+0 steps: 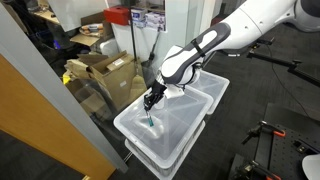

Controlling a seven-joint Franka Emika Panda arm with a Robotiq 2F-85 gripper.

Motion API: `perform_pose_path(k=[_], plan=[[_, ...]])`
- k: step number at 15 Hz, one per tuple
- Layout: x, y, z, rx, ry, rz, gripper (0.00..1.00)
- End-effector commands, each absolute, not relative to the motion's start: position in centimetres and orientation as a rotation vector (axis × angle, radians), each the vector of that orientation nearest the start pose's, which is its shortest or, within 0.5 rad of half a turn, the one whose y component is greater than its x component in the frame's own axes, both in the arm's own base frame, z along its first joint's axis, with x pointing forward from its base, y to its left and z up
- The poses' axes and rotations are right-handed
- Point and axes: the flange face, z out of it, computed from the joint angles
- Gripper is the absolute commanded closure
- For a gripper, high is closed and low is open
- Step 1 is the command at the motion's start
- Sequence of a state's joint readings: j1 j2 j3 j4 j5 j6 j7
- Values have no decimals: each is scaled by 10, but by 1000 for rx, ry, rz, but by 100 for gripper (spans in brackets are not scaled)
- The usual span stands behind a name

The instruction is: Take the pen out of the cup and put it on the storage box

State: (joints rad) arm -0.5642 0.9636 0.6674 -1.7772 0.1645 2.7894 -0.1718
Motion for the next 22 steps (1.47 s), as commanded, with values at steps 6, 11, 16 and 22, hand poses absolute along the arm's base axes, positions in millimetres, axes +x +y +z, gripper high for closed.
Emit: perform_pose_path(k=[6, 11, 16, 22], plan=[[676, 22, 127, -2511, 196, -210, 25], [675, 20, 133, -2527, 200, -266, 0], [674, 22, 141, -2543, 198, -299, 0], [680, 27, 137, -2534, 195, -292, 0]])
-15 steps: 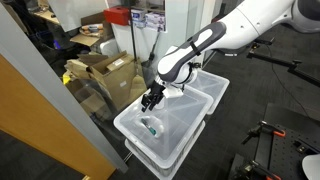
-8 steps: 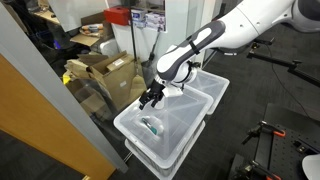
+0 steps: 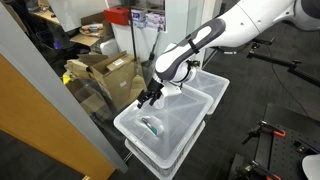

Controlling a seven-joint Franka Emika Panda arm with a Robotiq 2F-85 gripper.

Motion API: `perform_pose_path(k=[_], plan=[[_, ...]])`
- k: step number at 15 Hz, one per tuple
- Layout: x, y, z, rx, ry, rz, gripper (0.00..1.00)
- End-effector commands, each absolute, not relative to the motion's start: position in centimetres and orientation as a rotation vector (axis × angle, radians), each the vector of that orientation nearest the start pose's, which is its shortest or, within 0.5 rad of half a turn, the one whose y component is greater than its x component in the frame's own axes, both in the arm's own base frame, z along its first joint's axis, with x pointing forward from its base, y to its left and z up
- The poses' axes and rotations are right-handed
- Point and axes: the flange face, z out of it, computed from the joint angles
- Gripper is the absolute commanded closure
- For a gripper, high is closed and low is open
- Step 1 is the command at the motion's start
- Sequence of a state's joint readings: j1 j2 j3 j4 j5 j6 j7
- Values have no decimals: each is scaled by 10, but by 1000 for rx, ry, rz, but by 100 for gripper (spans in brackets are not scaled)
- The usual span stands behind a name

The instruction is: Take the pen out of the cup and put it on the storage box

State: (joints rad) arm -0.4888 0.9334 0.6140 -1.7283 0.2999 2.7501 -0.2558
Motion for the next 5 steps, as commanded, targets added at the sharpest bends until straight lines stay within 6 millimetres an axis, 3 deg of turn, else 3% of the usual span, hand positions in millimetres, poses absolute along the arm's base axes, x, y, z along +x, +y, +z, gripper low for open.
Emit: perform_pose_path(k=[1, 5], plan=[[680, 28, 138, -2534, 192, -293, 0], [679, 28, 138, -2537, 191, -293, 0]])
